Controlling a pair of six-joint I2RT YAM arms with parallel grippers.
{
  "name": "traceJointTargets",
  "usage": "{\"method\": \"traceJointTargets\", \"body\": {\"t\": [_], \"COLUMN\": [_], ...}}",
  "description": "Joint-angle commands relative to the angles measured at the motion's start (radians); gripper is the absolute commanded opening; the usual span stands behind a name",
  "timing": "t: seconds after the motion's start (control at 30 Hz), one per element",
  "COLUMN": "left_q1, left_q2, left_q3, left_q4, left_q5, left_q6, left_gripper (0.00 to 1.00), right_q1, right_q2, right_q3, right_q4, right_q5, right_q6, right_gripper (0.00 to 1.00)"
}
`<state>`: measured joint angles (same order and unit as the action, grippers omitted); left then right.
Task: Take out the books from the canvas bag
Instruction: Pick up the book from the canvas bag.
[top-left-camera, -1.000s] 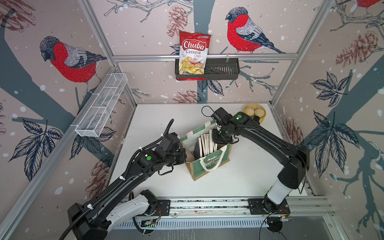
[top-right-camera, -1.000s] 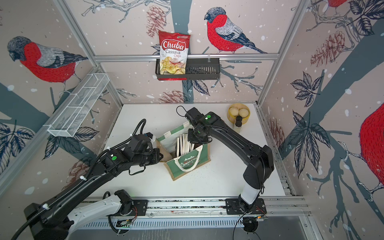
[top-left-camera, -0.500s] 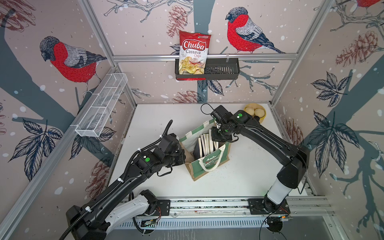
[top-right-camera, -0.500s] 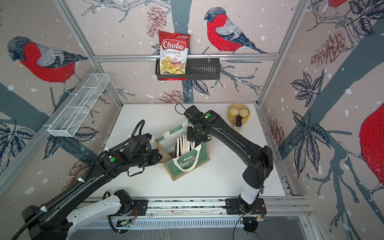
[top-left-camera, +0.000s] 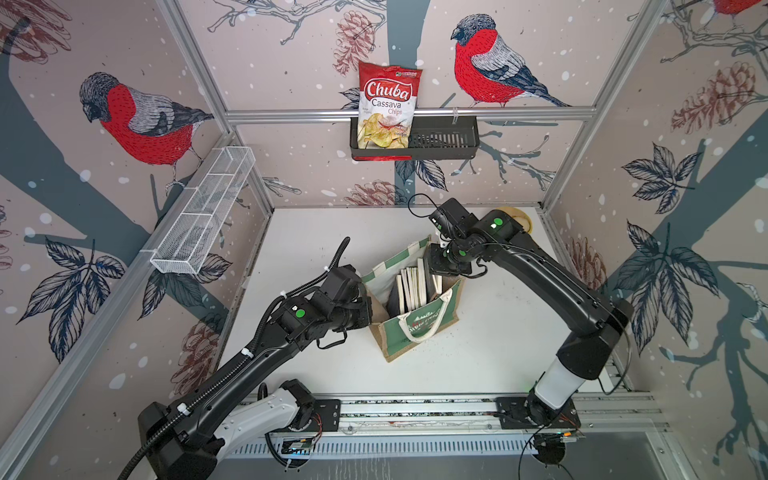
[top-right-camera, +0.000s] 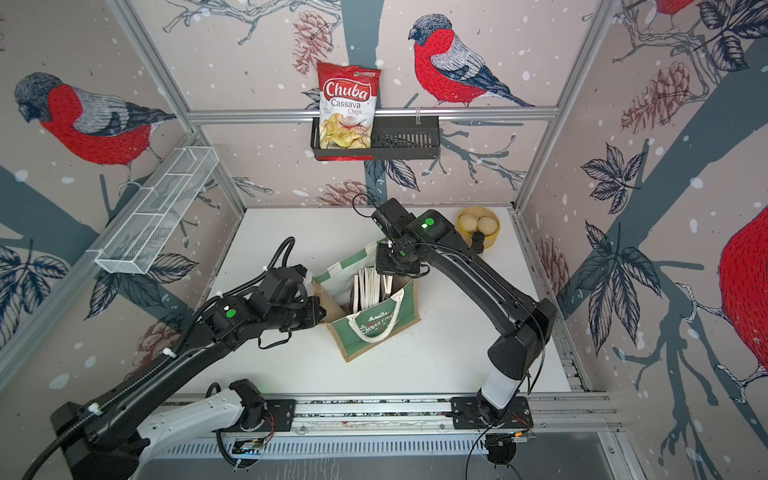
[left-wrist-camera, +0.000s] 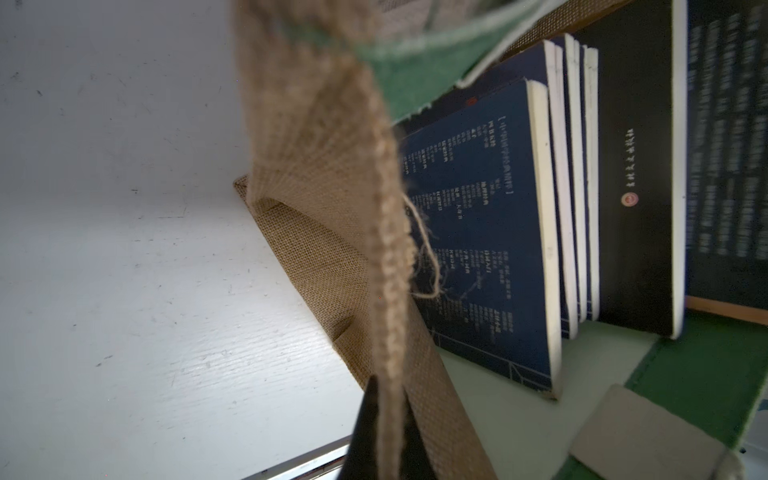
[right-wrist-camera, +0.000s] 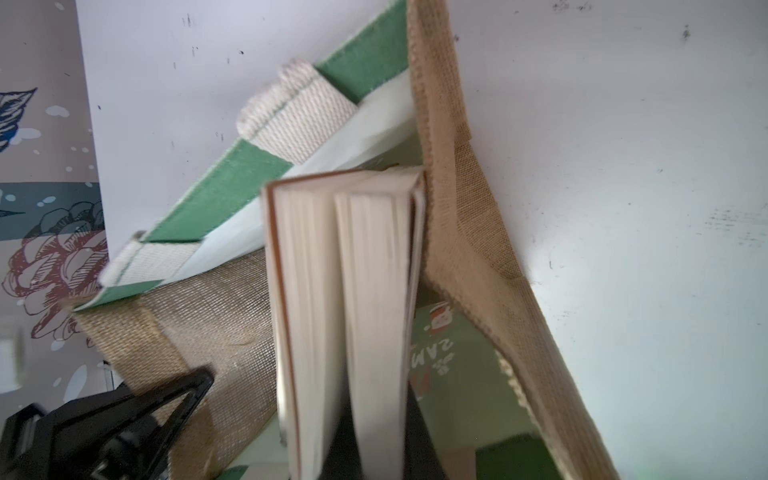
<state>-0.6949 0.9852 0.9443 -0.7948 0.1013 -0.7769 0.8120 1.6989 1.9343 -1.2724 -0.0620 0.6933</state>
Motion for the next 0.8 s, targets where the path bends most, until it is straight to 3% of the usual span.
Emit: {"method": "traceJointTargets", "body": {"t": [0.0, 0.47, 0.6, 0.77], "left_q1": [0.003, 0.001, 0.001, 0.001], "left_q2": [0.009, 0.053, 0.059, 0.060], "left_q3": [0.005, 0.022, 0.019, 0.023], "left_q4": [-0.027, -0.029, -0.025, -0.030], "left_q5": [-0.033, -0.046, -0.045, -0.046], "left_q6": [0.014, 0.042, 0.038, 0.038], "left_gripper": [0.00, 0.00, 0.00, 0.00], "right_q1": [-0.008, -0.181, -0.246, -0.376], "right_q2": [0.007, -0.092, -0.172, -0.321], "right_q3": [0.087, 0.301, 0.255, 0.055], "right_q4": [-0.046, -0.005, 0.061, 0.215], "right_q5": [-0.012, -0.197, -0.209, -0.221], "right_q6": [-0.021, -0.008, -0.011, 0.007], "right_gripper": [0.01, 0.01, 0.01, 0.01]}}
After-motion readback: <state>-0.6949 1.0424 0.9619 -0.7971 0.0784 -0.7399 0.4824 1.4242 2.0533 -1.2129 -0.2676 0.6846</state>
